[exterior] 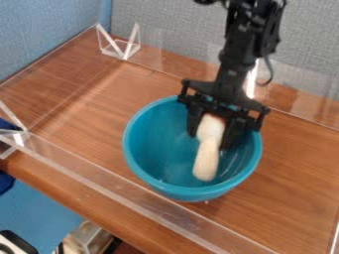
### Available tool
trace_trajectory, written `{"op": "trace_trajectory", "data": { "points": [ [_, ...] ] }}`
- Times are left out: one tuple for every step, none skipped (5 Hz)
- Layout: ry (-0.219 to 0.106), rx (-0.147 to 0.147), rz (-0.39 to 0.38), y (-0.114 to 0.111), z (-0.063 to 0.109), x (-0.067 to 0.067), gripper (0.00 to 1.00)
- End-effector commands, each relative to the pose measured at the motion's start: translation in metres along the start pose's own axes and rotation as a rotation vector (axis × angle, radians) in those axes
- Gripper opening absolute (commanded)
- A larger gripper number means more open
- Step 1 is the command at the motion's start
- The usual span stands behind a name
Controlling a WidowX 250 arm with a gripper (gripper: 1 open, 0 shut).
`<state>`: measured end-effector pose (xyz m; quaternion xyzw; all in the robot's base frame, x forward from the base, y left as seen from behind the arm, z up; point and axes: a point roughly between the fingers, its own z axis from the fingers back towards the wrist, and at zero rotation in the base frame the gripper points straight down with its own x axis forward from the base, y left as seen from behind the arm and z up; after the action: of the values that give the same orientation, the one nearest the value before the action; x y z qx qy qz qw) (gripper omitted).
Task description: Put the mushroom in the blue bowl
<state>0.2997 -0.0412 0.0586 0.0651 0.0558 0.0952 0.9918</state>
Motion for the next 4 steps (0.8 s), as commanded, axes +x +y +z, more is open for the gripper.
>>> {"op": "trace_trajectory", "data": {
  "points": [
    [-0.013, -0.012, 0.020, 0.0064, -0.0040, 0.0053, 0.00],
    [-0.014, -0.018, 0.035, 0.0102, -0.0073, 0.0034, 0.00],
    [-0.008, -0.018, 0.042, 0.0116, -0.0118, 0.0004, 1.00],
    [-0.009, -0.020, 0.053, 0.0137, -0.0121, -0.0029, 1.00]
  ]
}}
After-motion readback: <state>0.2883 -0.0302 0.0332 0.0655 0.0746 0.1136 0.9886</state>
